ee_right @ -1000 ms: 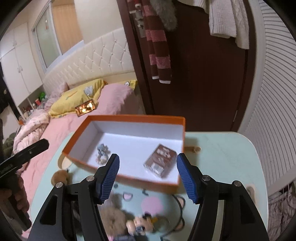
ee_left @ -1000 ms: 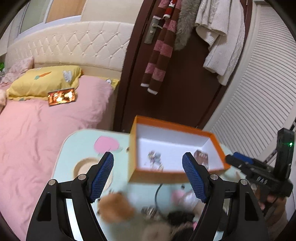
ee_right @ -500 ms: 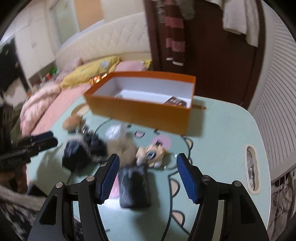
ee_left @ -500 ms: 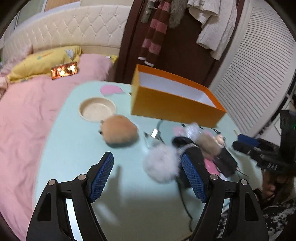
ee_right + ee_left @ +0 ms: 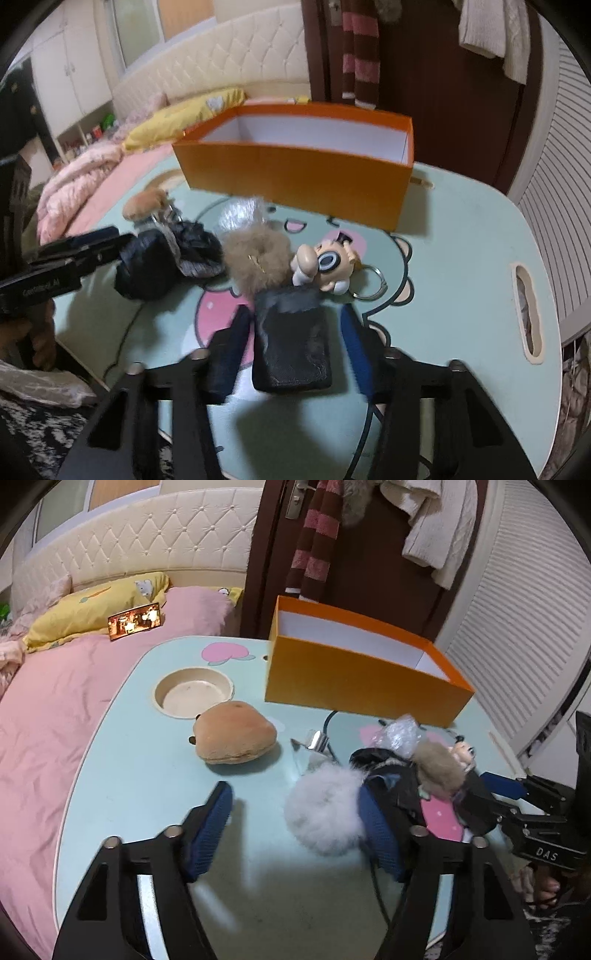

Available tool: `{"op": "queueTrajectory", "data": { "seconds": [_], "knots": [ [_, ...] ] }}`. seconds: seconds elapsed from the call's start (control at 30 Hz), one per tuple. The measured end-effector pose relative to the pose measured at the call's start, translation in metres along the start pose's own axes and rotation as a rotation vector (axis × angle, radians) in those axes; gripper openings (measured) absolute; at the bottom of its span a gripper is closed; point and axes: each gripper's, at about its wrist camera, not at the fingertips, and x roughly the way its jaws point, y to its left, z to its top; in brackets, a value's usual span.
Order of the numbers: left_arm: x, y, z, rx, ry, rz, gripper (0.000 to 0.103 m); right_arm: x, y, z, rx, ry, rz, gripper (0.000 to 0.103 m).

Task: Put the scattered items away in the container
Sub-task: 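Grasp the black pouch with right tool while left grasps the white fluffy ball, then carry the pouch into the box with right tool while left carries the white fluffy ball in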

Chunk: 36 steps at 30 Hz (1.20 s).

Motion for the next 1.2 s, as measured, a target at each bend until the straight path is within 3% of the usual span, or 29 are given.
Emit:
{"op": "queueTrajectory", "data": {
  "seconds": [0.1,0.13,0.17,0.3,0.8,1.2],
  "knots": [
    [0.005,-0.004,-0.004,0.025,0.009,-0.006,0.055,0.008,0.004,-0.004,-0.034,0.005,-0.042,0.038],
    [0.007,-0.006,-0.006,0.034,0.015,-0.009,0.049,0.009,0.004,-0.004,-0.034,-0.002,-0.039,0.038],
    [0.009,-0.008,-0.008,0.045,0.022,-0.014,0.034,0.009,0.003,-0.004,-0.028,-0.006,-0.037,0.038],
    [0.012,-0.014,-0.010,0.079,0.004,0.002,0.033,0.010,0.000,-0.004,-0.013,-0.015,-0.039,0.038],
    [-0.018,-0.001,0.015,-0.011,-0.063,-0.027,0.033,-0.014,-0.014,0.011,0.072,-0.078,0.012,0.038],
    [-0.019,-0.003,0.038,-0.029,-0.086,-0.062,0.033,-0.030,-0.021,0.046,0.085,-0.138,0.040,0.038]
  ]
}}
